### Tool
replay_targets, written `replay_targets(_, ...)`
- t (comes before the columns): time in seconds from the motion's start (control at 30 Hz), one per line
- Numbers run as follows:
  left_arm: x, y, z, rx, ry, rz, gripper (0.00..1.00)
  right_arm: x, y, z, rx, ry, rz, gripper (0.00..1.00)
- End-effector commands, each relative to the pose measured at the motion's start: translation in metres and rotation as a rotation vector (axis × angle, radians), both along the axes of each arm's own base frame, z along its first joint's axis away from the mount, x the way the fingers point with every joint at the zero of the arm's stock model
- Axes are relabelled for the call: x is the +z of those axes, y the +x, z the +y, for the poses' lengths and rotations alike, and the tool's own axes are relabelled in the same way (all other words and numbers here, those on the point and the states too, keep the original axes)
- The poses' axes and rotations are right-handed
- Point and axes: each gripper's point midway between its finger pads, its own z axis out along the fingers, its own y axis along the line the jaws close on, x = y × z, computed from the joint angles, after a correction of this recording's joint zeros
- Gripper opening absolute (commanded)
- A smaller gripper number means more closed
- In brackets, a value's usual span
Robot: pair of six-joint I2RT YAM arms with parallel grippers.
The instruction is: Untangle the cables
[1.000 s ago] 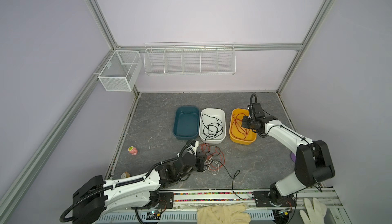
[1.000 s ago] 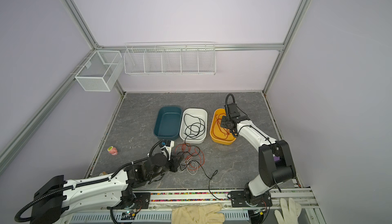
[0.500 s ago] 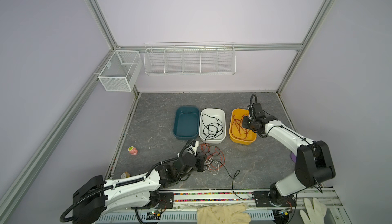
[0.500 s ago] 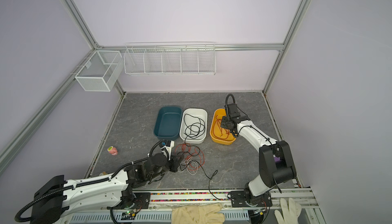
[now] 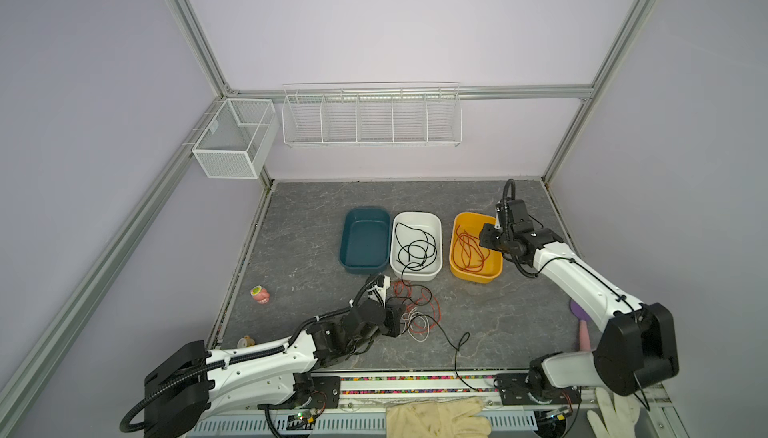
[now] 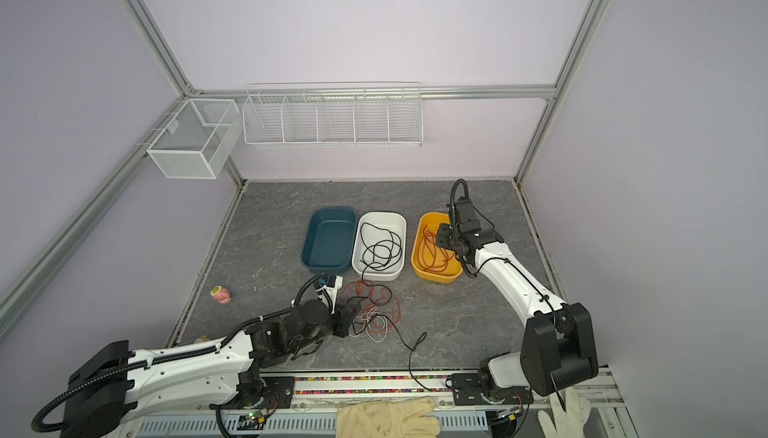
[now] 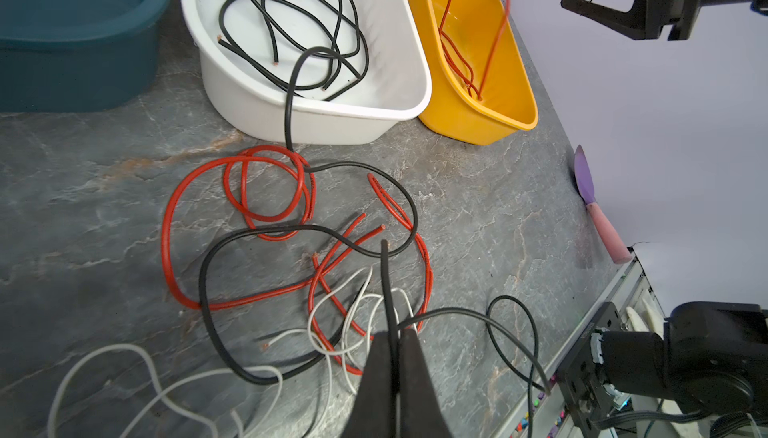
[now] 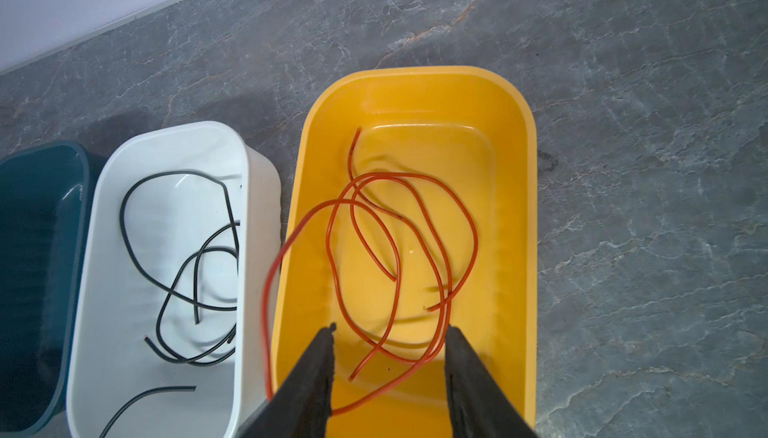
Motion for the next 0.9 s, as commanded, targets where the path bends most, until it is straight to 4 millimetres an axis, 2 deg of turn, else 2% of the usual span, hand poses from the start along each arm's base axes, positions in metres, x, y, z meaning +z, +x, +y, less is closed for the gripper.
replay_targets(0.0, 0.008, 0.002, -0.006, 0.002, -0.034, -0.001, 0.0, -0.02, -0.008, 0.008, 0.045, 0.03, 0.057, 0.42)
replay_targets(0.1, 0.006, 0.002, -0.006, -0.001, -0.028, 0.004, 0.0, -0.027, -0.008, 0.02, 0.087, 0.08, 0.074, 0.4)
replay_targets(0.33, 0.007, 0.002, -0.005, 0.003, -0.035, 0.001, 0.0, -0.023, -0.011, 0.055, 0.204, 0.163, 0.04, 0.43)
replay_targets(0.43, 0.011, 0.003, -0.006, 0.004, -0.047, -0.004, 0.0, -0.027, -0.012, 0.057, 0.198, 0.124, 0.053, 0.43)
replay_targets(0.53, 0.021, 0.003, -0.008, 0.001, -0.067, -0.014, 0.0, -0.022, -0.016, 0.055, 0.19, 0.123, 0.026, 0.46)
replay_targets(0.67, 0.038, 0.005, -0.007, 0.0, -0.077, -0.045, 0.0, -0.011, -0.032, 0.067, 0.255, 0.153, 0.006, 0.54)
replay_targets(0.87, 0.068, 0.006, -0.004, 0.0, -0.103, -0.09, 0.0, -0.002, -0.069, 0.085, 0.357, 0.165, -0.016, 0.64)
